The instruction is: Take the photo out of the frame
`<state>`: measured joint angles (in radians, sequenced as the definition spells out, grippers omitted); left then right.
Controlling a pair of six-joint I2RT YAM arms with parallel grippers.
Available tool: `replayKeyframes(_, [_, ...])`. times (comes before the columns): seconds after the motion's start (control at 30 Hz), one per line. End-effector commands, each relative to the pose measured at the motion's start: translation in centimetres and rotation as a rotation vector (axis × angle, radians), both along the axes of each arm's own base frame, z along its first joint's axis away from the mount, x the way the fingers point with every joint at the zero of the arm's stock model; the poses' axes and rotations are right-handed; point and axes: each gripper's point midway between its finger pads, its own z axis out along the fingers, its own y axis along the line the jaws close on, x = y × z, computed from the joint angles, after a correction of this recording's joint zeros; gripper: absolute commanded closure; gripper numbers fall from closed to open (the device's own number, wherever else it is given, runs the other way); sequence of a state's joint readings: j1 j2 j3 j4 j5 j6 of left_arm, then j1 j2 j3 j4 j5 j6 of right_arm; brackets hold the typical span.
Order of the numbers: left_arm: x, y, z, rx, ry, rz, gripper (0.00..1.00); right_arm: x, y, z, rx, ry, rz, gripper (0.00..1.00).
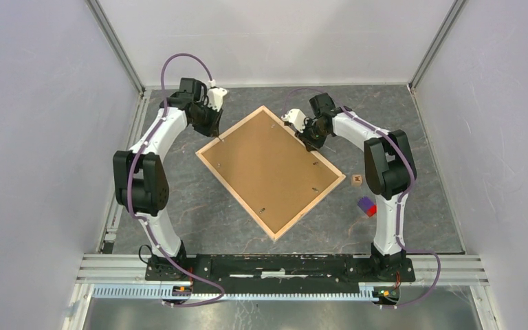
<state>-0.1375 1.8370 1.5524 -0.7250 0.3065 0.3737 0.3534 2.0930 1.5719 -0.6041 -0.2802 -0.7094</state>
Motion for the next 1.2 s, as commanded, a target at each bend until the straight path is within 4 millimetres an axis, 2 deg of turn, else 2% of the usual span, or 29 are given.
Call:
replayKeyframes(0.0, [1.5, 0.9, 0.8, 0.085, -0.088, -0.014, 0.98, 1.6, 0.9, 1.9, 0.021, -0.067, 0.018, 0.87])
replayKeyframes(0.07, [1.6, 0.8, 0.4, 0.098, -0.088, -0.005, 0.98, 1.8, 0.8, 2.0, 0.019, -0.063, -0.017, 0.75])
replayKeyframes(0.13, [1.7, 0.5, -0.1, 0.1, -0.081, 0.002, 0.98, 1.8, 0.8, 2.1, 0.03, -0.056, -0.045, 0.67])
replayKeyframes(0.27, [1.9, 0.0, -0.8, 0.106, -0.065, 0.021, 0.98, 2.1, 1.0, 2.3, 0.056, -0.044, -0.113, 0.57])
replayKeyframes(0.67, [3.3, -0.1, -2.8, 0.124, -0.055, 0.081, 0.98, 2.7, 2.3, 1.3, 0.136, 0.024, -0.221, 0.54])
replayKeyframes(0.9, [4.0, -0.2, -3.8, 0.14, -0.062, 0.092, 0.98, 2.7, 2.1, -0.5, 0.119, 0.053, -0.243, 0.56])
replayKeyframes(1.0, [4.2, -0.5, -4.1, 0.137, -0.064, 0.087, 0.98, 2.1, 1.9, -1.2, 0.108, 0.071, -0.243, 0.65])
replayKeyframes(1.17, [4.4, -1.7, -4.3, 0.121, -0.069, 0.062, 0.98, 1.5, 1.7, -2.2, 0.091, 0.094, -0.24, 0.86])
